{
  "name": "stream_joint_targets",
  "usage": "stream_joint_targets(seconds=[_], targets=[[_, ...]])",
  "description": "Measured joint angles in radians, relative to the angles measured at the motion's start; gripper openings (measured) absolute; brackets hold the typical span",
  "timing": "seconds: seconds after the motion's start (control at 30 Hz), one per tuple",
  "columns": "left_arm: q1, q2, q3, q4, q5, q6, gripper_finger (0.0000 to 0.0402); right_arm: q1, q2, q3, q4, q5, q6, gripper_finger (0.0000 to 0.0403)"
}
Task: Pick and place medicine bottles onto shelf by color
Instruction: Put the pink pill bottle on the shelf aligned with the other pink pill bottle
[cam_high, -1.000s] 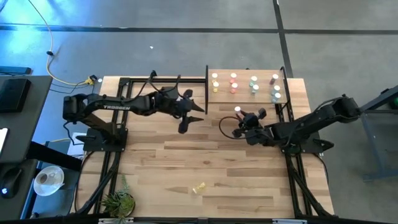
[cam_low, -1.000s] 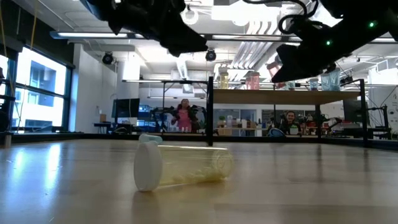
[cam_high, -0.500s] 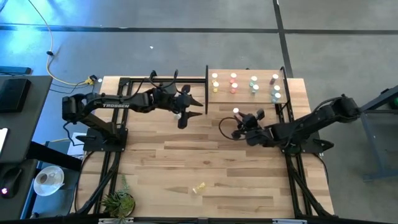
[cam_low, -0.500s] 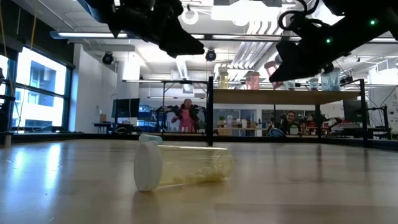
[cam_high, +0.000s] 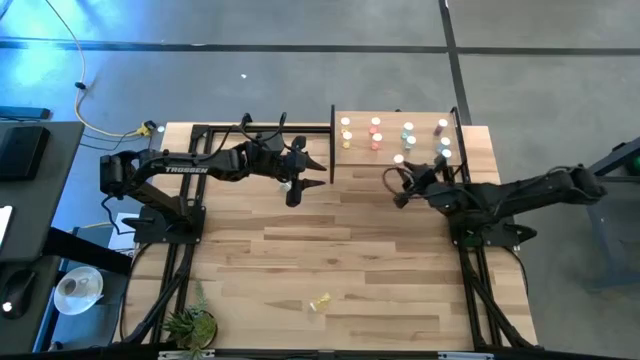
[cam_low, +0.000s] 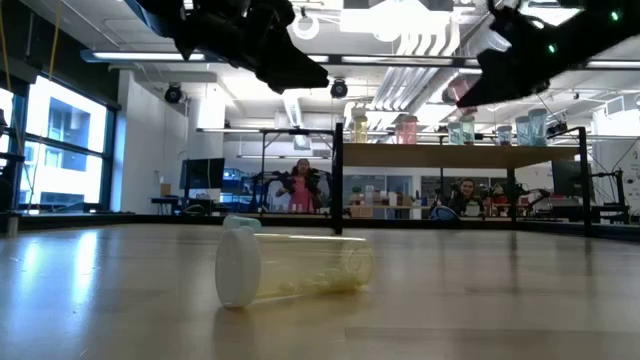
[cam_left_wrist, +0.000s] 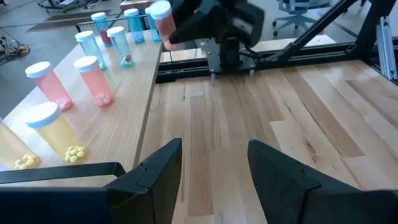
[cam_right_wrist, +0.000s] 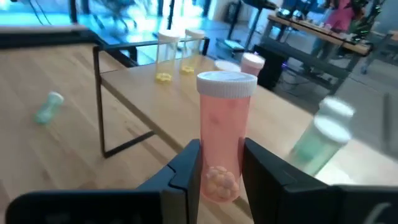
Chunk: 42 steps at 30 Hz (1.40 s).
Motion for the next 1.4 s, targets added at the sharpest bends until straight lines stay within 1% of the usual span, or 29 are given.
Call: stream_joint_targets(seconds=[0.07,0.13,0.2,0.27,0.33,0.4,0.47,0.57,0.63,0.83,0.97,1.03,1.27,1.4], targets=[[0.0,0.0,0.0,0.001,-0.001,-0.013,0.0172,-0.015,-0.071,-0.093,0.11,-0.048,-0.03,0.0085],[0.0,0.0,0.0,0.006,-0.001,-0.018,0.0172,-0.022,-0.142,-0.185,0.274,-0.121,-0.07,0.0085],[0.0,0.0,0.0,0.014,-0.001,-0.019,0.0172,-0.025,-0.196,-0.265,0.436,-0.198,-0.124,0.0085],[0.0,0.0,0.0,0.024,-0.001,-0.024,0.0172,-0.025,-0.229,-0.339,0.556,-0.244,-0.149,0.0085],[0.0,0.0,0.0,0.027,-0.001,-0.036,0.0172,-0.03,-0.242,-0.399,0.688,-0.272,-0.177,0.0085],[0.0,0.0,0.0,0.028,-0.001,-0.04,0.0172,-0.041,-0.242,-0.436,0.79,-0.275,-0.203,0.0085],[0.0,0.0,0.0,0.028,-0.001,-0.038,0.0172,-0.051,-0.241,-0.432,0.793,-0.285,-0.201,0.0085],[0.0,0.0,0.0,0.029,-0.001,-0.038,0.0172,-0.065,-0.208,-0.415,0.793,-0.329,-0.18,0.0085],[0.0,0.0,0.0,0.029,-0.001,-0.037,0.0172,-0.068,-0.183,-0.409,0.793,-0.332,-0.165,0.0085],[0.0,0.0,0.0,0.037,-0.016,-0.037,0.0172,-0.079,-0.09,-0.367,0.837,-0.322,-0.141,0.0085],[0.0,0.0,0.0,0.039,-0.017,-0.037,0.0172,-0.08,0.0,-0.338,0.874,-0.283,-0.146,0.0085],[0.0,0.0,0.0,0.039,-0.017,-0.037,0.0172,-0.089,0.052,-0.334,0.915,-0.264,-0.132,0.0085],[0.0,0.0,0.0,0.039,-0.02,-0.011,0.0172,-0.138,0.268,-0.332,1.135,-0.264,-0.123,0.0085],[0.0,0.0,0.0,0.039,-0.02,-0.01,0.0172,-0.155,0.396,-0.305,1.232,-0.261,-0.125,0.0085]])
